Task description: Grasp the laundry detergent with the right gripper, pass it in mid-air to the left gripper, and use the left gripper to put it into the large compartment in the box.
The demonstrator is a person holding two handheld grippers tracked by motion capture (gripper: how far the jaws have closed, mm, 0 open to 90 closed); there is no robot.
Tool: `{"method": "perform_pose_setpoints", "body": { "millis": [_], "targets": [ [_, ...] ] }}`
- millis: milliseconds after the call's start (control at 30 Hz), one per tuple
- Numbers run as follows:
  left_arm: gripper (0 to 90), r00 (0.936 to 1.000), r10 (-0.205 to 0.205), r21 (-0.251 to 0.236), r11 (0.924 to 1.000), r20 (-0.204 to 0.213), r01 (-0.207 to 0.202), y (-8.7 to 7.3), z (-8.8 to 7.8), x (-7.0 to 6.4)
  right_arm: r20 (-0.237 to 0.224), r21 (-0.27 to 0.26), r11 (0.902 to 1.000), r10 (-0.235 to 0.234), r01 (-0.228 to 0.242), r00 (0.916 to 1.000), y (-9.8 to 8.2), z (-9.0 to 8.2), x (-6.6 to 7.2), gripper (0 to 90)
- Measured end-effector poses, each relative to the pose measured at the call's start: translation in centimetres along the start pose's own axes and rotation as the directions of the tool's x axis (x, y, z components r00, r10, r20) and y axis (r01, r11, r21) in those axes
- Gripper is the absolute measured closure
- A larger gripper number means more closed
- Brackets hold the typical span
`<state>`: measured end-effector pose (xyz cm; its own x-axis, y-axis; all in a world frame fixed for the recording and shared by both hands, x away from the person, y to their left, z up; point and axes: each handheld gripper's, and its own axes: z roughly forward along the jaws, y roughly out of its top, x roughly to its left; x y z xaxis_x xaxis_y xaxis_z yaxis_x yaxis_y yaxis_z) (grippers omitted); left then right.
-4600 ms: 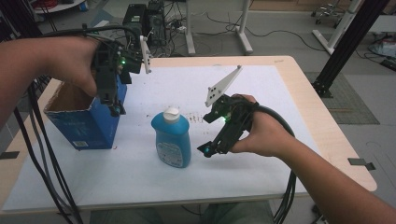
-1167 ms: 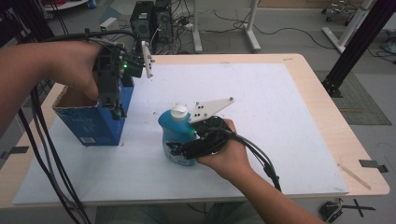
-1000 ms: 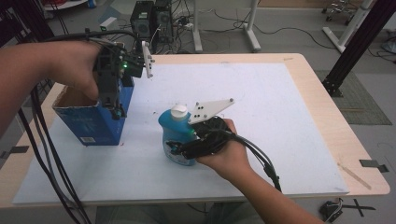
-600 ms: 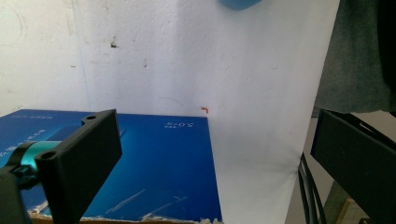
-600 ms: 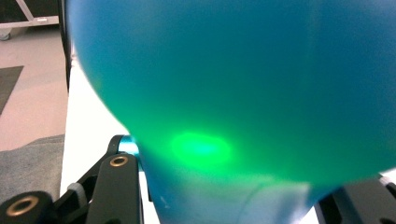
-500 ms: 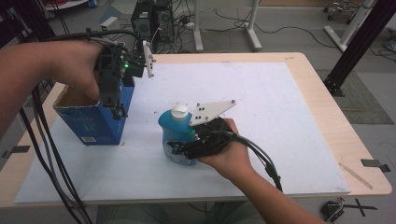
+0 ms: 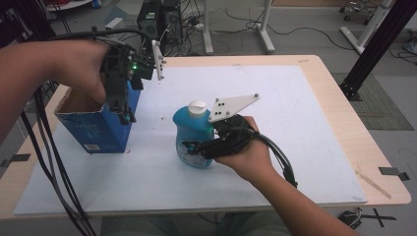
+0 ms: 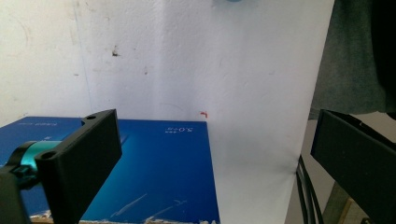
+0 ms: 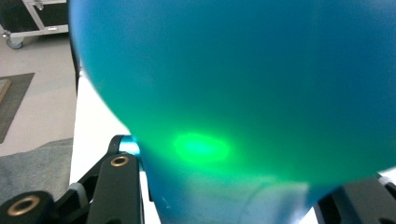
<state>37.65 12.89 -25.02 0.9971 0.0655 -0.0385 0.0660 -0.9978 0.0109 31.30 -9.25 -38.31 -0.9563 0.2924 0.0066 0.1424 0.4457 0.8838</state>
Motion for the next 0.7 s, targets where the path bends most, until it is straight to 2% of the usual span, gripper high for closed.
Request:
{"method": "perform_pose_setpoints", "body": {
  "millis": [300,500,700],
  "targets": [
    [1.7,0.9999,0.016,-0.004,0.9999,-0.005,-0.016,0.6,-0.8,-0.6,-0.041,0.01,0.9995,-0.029,0.03,0.9987,1.1,-1.2,-0.9,46.7],
    [1.7,0.9986,0.051,-0.014,0.9986,-0.011,-0.051,1.7,-1.5,-1.3,-0.08,0.018,0.9991,-0.036,0.037,0.9961,1.5,-1.6,-1.5,46.6],
    [1.7,0.9959,0.09,-0.031,0.9955,-0.011,-0.09,3.0,-2.2,-2.1,-0.125,0.024,0.9973,-0.066,0.07,0.9899,2.0,-1.4,-1.7,46.7]
  ]
}}
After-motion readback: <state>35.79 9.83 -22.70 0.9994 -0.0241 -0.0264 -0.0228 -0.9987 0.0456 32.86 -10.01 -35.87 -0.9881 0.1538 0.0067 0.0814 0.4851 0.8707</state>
